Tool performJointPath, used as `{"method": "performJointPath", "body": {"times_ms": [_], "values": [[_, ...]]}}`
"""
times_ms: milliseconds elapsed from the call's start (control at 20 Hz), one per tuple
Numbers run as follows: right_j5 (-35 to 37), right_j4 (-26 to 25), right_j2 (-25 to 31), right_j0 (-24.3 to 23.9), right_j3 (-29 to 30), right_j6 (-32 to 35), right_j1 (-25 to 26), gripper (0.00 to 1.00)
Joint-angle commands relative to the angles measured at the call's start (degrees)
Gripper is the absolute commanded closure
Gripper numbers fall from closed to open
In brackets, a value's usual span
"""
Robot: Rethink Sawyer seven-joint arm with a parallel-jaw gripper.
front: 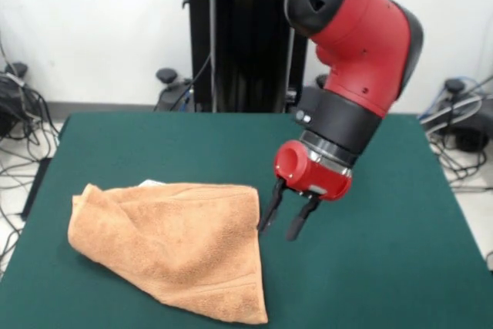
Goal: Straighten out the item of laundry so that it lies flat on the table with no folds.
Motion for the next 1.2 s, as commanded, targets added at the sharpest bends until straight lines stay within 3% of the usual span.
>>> {"method": "performJointPath", "body": {"times_ms": [50,450,1050,1200], "values": [[2.3,5.9,-9.0,0.8,-1.3,13.2,9.0,0.00],[3.6,2.8,-7.1,2.4,4.5,10.3,5.6,0.00],[12.8,5.2,-3.8,6.8,8.1,11.3,0.7,0.00],[14.2,6.3,-6.0,8.7,8.8,13.6,2.7,0.00]]}}
